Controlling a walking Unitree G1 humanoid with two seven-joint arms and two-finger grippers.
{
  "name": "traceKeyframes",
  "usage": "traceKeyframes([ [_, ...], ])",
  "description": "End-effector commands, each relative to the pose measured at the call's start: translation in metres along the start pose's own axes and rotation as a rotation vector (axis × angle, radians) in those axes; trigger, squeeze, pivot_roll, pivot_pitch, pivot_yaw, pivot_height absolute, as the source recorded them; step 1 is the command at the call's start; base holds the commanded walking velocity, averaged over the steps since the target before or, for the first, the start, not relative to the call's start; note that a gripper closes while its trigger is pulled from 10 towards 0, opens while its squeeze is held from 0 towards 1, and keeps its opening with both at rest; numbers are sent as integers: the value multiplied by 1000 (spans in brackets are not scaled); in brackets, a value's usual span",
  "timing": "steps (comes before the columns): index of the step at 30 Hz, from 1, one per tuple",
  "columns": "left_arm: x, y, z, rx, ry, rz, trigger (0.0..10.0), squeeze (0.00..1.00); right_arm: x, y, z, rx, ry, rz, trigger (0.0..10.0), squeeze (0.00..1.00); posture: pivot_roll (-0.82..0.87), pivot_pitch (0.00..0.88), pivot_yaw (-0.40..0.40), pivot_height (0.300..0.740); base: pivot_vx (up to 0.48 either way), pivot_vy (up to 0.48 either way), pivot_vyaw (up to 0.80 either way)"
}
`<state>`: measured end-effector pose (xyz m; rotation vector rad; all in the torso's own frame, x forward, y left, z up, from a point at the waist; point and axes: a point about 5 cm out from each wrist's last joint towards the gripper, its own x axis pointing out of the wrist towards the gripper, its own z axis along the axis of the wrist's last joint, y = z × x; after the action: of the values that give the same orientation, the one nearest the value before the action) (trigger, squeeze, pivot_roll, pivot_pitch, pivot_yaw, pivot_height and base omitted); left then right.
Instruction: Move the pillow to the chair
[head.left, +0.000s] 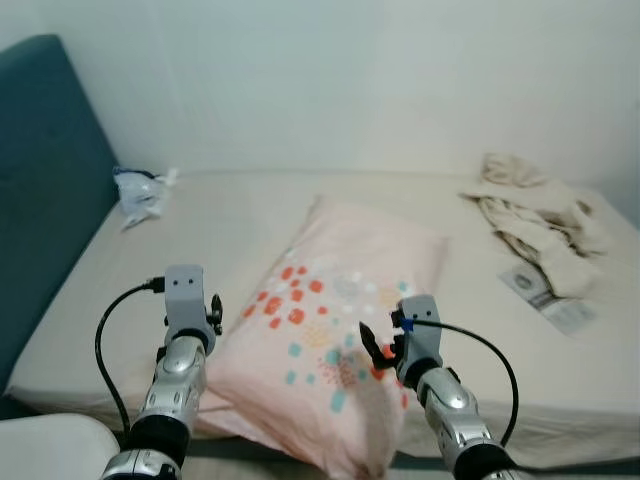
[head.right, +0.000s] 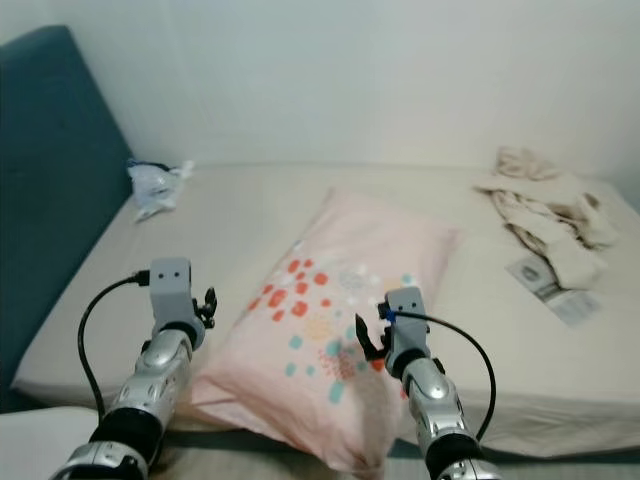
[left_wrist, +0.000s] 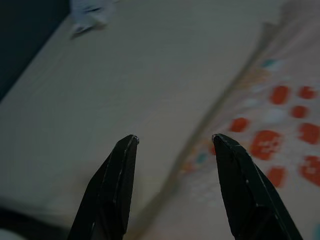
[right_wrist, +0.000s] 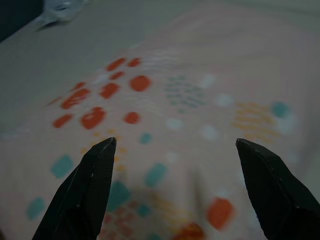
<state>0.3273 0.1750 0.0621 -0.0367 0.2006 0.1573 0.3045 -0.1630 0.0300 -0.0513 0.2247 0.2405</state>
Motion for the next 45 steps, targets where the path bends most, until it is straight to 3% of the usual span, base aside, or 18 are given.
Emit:
traceKeyframes([
  [1,-1,3,-3,14,12,5,10000,0,-1,1,-3,-3,7,3,10000,0,-56,46,0,740,0,0,800],
  [11,-1,3,-3,13,9,5,10000,0,-1,1,-2,0,2,-3,10000,0,-54,51,0,740,0,0,791],
  [20,-1,3,-2,15,7,-1,10000,0,-1,0,-2,31,-6,-10,10000,0,-55,51,5,740,0,0,0],
  [24,-1,0,-2,15,7,-17,10000,0,-2,-1,-3,67,-6,-19,10000,0,-58,51,7,740,0,0,-800],
  [34,-1,-3,-1,20,6,-30,10000,0,-3,-4,-2,57,-12,-34,10000,0,-60,52,9,740,0,0,-800],
  [37,0,-5,0,12,10,-38,10000,0,-2,-11,0,110,-17,-82,10000,0,-67,53,16,740,0,0,0],
  [45,1,-8,1,15,6,-53,10000,0,-2,-11,0,100,-15,-72,10000,0,-68,52,17,740,0,0,0],
])
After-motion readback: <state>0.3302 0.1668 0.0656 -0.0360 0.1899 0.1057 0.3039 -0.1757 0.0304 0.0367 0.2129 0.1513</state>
